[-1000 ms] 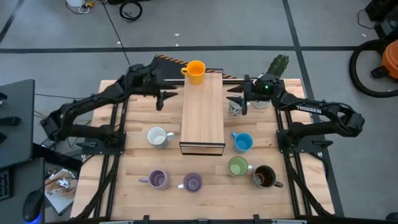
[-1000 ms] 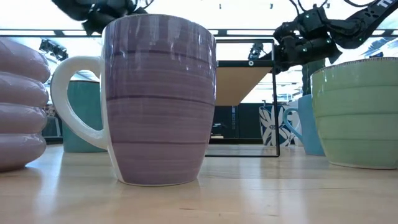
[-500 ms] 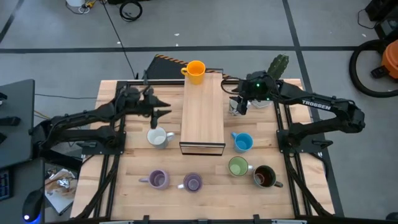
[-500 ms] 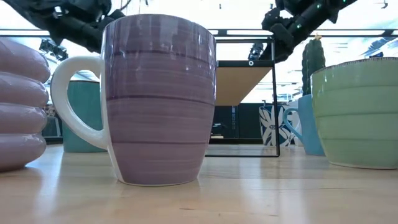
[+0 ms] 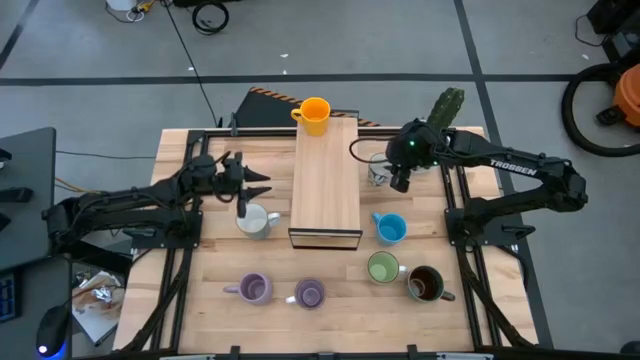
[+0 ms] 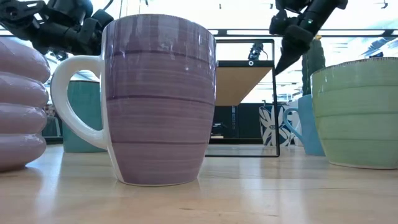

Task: Place coffee mugs
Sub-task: Put the blue mug on the shelf

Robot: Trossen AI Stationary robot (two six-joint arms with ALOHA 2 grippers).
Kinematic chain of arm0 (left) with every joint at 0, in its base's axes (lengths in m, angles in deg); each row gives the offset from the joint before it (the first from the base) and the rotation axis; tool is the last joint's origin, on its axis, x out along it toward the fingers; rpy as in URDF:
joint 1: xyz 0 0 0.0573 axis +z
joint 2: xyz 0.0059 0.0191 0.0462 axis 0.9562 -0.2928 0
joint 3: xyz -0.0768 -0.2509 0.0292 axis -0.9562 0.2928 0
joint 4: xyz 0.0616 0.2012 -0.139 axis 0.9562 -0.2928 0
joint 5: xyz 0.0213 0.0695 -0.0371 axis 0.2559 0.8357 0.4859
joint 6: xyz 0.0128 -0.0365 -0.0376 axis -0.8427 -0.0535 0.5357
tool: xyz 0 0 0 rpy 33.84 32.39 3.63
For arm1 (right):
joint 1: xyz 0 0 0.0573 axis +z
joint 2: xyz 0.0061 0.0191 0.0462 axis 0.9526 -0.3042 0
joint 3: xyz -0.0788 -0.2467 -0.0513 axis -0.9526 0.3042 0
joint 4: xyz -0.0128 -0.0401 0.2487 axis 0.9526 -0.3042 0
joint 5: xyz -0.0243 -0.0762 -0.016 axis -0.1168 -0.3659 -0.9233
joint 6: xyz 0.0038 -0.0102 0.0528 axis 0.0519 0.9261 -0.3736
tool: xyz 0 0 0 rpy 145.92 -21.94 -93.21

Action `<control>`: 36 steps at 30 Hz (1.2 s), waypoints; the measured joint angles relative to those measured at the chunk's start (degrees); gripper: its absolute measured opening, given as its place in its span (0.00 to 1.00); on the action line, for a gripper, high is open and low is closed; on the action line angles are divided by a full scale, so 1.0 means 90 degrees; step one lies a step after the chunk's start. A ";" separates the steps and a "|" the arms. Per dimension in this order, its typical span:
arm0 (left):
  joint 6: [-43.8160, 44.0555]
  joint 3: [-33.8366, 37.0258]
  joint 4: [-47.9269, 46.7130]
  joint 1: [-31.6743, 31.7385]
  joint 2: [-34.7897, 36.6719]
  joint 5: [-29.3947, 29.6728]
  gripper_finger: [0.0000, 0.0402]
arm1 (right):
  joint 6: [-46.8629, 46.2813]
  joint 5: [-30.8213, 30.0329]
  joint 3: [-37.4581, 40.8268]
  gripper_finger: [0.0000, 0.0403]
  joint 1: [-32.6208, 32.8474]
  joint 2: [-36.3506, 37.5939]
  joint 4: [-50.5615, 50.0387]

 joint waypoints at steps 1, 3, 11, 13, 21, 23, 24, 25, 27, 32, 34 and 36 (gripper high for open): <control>0.0015 0.0055 0.0106 0.0001 0.0001 -0.0042 0.35 | 0.0093 -0.0003 0.0001 0.42 -0.0001 -0.0033 -0.0187; 0.0074 0.0179 0.0255 0.0002 0.0029 -0.0110 0.35 | 0.0237 -0.0005 0.0014 0.42 0.0017 -0.0129 -0.0461; 0.0175 0.0227 0.0297 0.0002 0.0021 -0.0111 0.35 | 0.0357 -0.0143 -0.0342 0.42 -0.0116 -0.0982 -0.0618; 0.0293 0.0227 0.0313 0.0002 0.0022 -0.0075 0.35 | 0.0403 -0.0151 -0.0528 0.42 -0.0180 -0.1189 -0.0719; -0.0030 0.0227 0.0284 0.0002 0.0457 -0.0056 0.35 | 0.0313 -0.0155 -0.0799 0.42 -0.0284 -0.1330 -0.1246; -0.0213 0.0227 0.0259 0.0002 0.0613 -0.0056 0.35 | 0.0295 -0.0158 -0.0801 0.42 -0.0278 -0.1272 -0.1412; -0.0327 0.0227 0.0257 0.0002 0.0649 -0.0056 0.35 | 0.0245 -0.0160 -0.0800 0.42 -0.0269 -0.1252 -0.1480; -0.0404 0.0227 0.0259 0.0002 0.0658 -0.0051 0.35 | 0.0183 -0.0168 -0.0799 0.42 -0.0266 -0.1235 -0.1561; -0.0580 0.0227 0.0244 0.0002 0.0651 0.0034 0.35 | 0.0032 -0.0172 -0.0799 0.42 -0.0251 -0.1186 -0.1622; -0.0698 0.0228 -0.0081 0.0002 0.0643 0.0136 0.35 | -0.0266 -0.0175 -0.0799 0.42 -0.0130 -0.1048 -0.1651; -0.0702 0.0227 -0.0274 0.0001 0.0644 0.0136 0.35 | -0.0295 -0.0175 -0.0799 0.42 -0.0094 -0.1011 -0.1662; -0.0679 0.0365 -0.0175 -0.0035 0.0645 0.0141 0.35 | -0.0300 -0.0172 -0.0799 0.42 -0.0091 -0.0994 -0.1668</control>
